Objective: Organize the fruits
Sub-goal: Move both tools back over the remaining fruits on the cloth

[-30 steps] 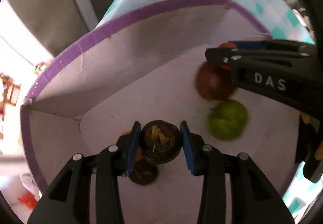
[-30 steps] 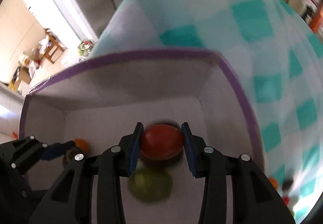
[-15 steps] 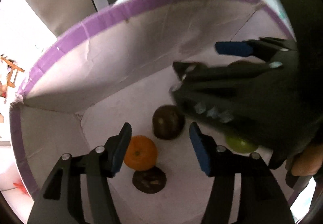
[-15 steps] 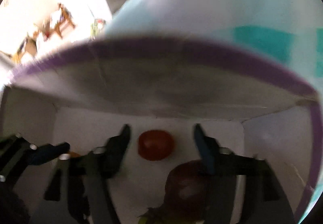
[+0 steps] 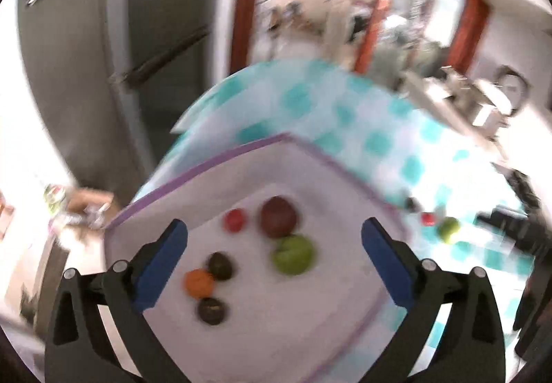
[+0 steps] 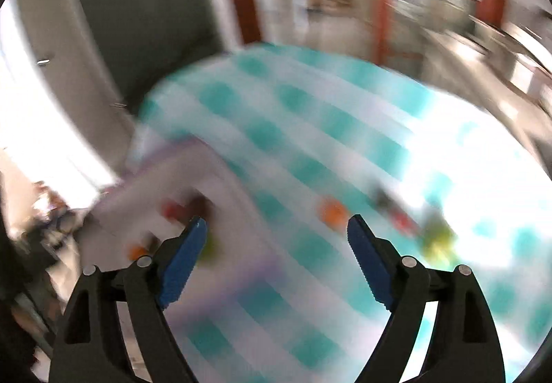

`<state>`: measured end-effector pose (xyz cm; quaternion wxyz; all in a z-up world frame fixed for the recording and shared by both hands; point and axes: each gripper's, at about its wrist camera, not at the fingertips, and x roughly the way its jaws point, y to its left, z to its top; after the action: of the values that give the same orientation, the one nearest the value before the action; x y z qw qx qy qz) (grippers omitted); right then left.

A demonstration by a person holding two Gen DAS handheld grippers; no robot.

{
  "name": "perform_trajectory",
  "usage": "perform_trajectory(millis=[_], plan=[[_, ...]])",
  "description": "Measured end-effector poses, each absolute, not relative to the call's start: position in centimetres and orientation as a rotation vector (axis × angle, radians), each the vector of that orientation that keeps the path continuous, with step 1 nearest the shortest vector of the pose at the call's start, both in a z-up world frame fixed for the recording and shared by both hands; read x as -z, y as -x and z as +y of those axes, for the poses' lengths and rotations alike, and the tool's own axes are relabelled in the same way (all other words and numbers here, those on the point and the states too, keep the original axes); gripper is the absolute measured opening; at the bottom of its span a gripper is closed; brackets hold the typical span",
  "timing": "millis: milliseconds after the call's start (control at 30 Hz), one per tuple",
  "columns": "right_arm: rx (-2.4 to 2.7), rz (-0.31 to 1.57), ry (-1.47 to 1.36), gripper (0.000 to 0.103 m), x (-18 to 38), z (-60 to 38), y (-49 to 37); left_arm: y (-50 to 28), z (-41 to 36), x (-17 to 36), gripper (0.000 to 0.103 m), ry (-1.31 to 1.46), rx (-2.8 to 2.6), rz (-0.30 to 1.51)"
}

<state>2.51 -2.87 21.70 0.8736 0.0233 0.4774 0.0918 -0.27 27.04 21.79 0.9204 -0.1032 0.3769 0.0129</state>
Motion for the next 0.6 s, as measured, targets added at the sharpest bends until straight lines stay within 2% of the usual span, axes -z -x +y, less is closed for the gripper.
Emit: perform_trajectory(millis=[233, 400, 600], plan=[[0.096, 1.127, -0.18, 0.082, -16.6, -12.6, 5.6, 0.8, 16.1, -21.8, 0.101, 0.063, 0.282, 0.798], [0.091, 1.152, -0.134, 0.082, -14.1, -14.1, 2.7, -0.3, 8.8, -18.6, 0.101, -0.102, 0.436, 0.888], [0.022, 1.207, -0.039, 0.082, -10.6, -15.5, -5.7, -3.4, 3.2, -12.7, 0.101, -0.248, 0.491, 1.056]])
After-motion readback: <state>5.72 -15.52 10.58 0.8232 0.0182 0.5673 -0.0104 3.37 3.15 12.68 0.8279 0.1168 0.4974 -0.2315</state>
